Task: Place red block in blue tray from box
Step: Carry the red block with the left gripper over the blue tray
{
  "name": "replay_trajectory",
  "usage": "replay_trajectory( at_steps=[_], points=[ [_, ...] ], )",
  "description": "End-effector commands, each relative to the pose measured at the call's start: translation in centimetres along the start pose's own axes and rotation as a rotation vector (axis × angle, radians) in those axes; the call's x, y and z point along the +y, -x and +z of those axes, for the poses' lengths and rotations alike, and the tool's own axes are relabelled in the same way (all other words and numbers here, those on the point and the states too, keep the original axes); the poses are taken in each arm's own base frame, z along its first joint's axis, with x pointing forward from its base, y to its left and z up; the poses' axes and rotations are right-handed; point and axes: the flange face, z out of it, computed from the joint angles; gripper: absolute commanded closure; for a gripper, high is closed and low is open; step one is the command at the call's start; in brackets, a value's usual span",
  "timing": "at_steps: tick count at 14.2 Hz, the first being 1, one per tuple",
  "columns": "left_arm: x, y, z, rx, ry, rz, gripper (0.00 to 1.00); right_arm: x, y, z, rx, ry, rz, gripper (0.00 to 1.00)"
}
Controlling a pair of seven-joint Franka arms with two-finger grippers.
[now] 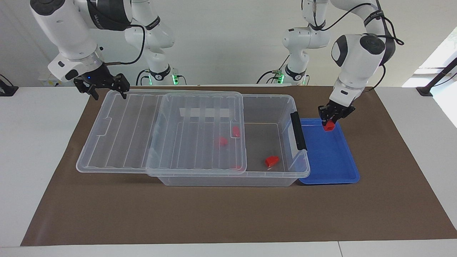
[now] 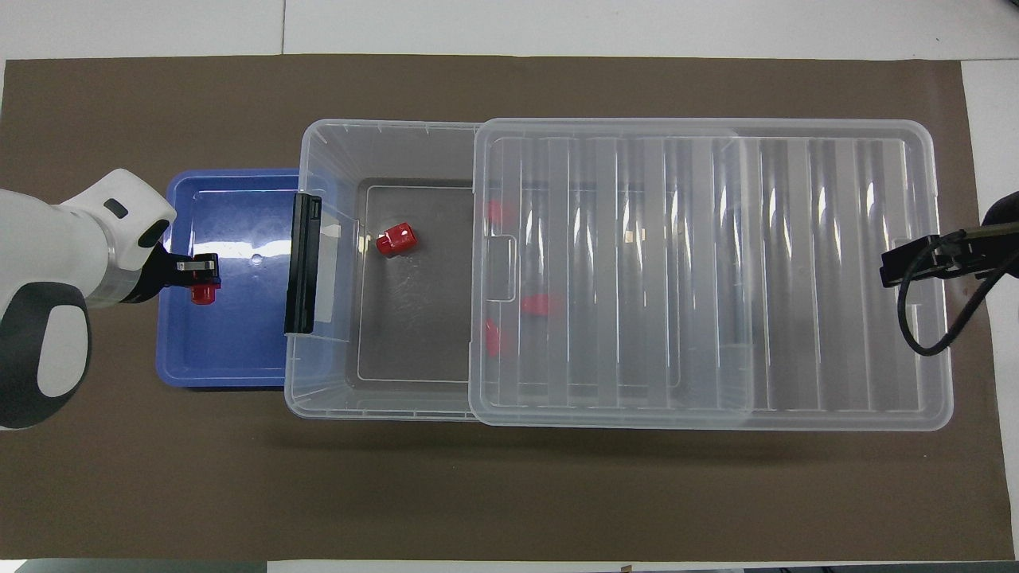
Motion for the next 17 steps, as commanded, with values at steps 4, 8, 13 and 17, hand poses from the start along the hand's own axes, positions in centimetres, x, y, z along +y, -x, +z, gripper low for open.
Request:
replay_trajectory(
  at_steps=[4,8,13,17],
  points=[
    [-1.6,-2.3,9.2,0.039,0.022,0.041,1.0,0.6,-0.3,-0.1,0.021,0.02,0.009,0.0],
    [-1.0,-2.1,12.8,0.051,0.03,0.054,1.0,0.9,-0.3,-0.3,0.027,0.017,0.01,0.0],
    [0.4,-2.5,8.9,0.003,0.024,0.059,0.0,5.1,-0.1,-0.2,0.054,0.017,-0.026,0.0],
    [1.5,-3.6,0.0,-0.018,0.015,0.073,0.0,6.9,0.2,0.9,0.089,0.024,0.005,0.69]
  ],
)
